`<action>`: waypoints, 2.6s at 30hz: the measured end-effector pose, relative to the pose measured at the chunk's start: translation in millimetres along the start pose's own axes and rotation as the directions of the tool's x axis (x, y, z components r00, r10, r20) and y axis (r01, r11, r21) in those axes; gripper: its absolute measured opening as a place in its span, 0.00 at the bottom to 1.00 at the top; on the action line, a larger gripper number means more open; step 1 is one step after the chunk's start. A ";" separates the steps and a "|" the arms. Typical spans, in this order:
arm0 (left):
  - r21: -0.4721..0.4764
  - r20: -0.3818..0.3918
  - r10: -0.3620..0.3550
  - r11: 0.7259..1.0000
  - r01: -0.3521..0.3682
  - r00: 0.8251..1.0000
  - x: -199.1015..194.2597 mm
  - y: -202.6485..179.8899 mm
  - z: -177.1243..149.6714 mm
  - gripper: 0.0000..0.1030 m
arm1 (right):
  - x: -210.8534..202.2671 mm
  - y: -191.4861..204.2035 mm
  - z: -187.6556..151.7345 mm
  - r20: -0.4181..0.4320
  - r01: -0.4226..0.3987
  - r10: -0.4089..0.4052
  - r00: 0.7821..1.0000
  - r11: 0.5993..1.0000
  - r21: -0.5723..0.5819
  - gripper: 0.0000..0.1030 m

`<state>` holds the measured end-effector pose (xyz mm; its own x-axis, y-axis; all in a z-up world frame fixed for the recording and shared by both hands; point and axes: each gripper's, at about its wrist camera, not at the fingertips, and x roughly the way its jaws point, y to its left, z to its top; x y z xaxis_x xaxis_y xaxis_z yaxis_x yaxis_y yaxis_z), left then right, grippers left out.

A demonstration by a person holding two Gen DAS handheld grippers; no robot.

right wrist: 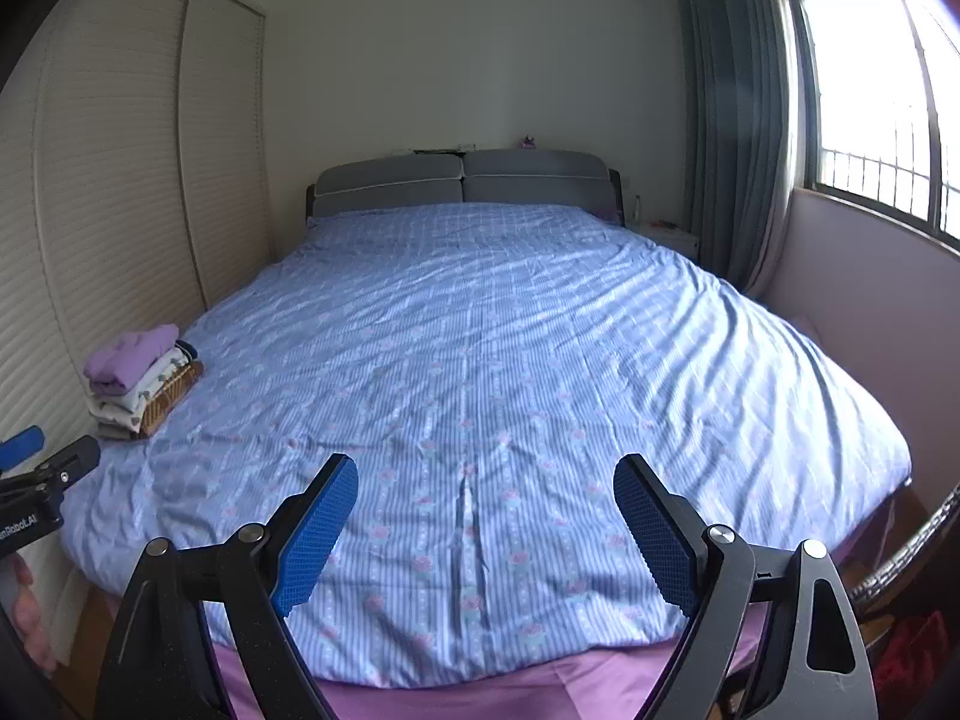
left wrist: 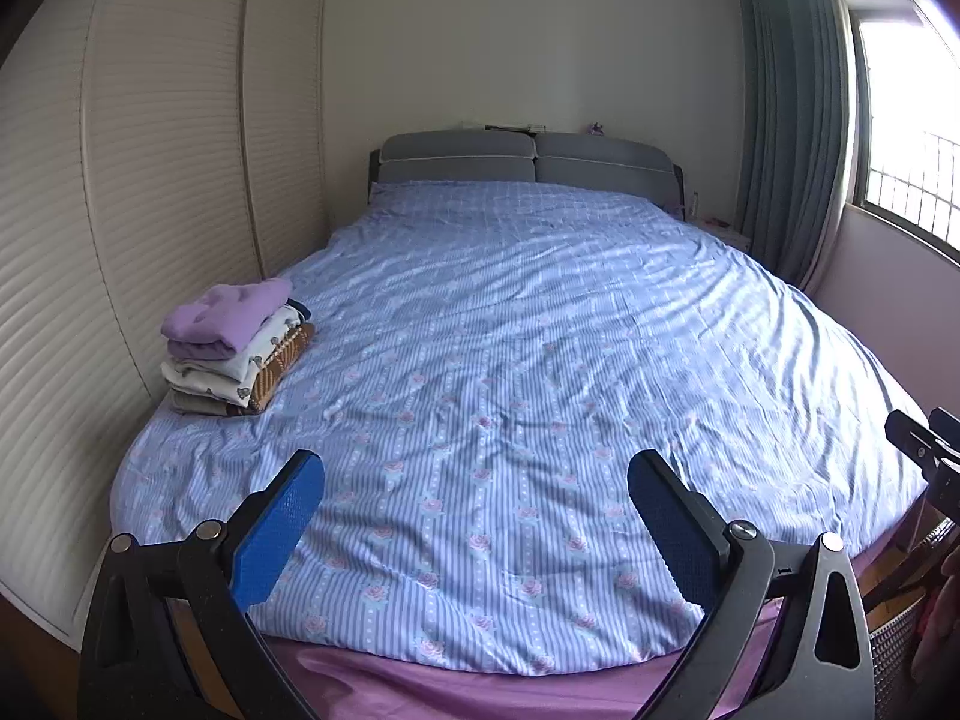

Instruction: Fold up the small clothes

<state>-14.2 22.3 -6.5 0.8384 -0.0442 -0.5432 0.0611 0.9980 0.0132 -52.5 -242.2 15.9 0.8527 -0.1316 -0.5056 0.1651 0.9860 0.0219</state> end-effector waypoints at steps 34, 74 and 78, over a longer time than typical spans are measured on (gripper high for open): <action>0.012 -0.029 -0.014 1.000 0.014 0.999 8.9 -3.6 -2.4 1.00 | 0.6 -1.7 -0.7 0.002 0.002 -0.002 1.000 1.000 0.010 0.85; -0.006 -0.050 -0.017 1.000 0.017 0.999 7.4 -4.7 -8.8 1.00 | 3.7 -0.3 -1.8 -0.001 -0.006 0.006 1.000 1.000 0.010 0.85; -0.011 -0.063 -0.023 1.000 0.023 0.998 10.7 -4.0 -10.9 1.00 | 3.9 -0.2 -2.4 -0.004 -0.004 0.004 1.000 1.000 0.010 0.85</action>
<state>-11.4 18.3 -21.5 0.8013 -0.0647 -0.5948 0.0745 0.9972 -0.0080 -50.4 -242.7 11.9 0.8516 -0.1273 -0.5086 0.1669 0.9854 0.0327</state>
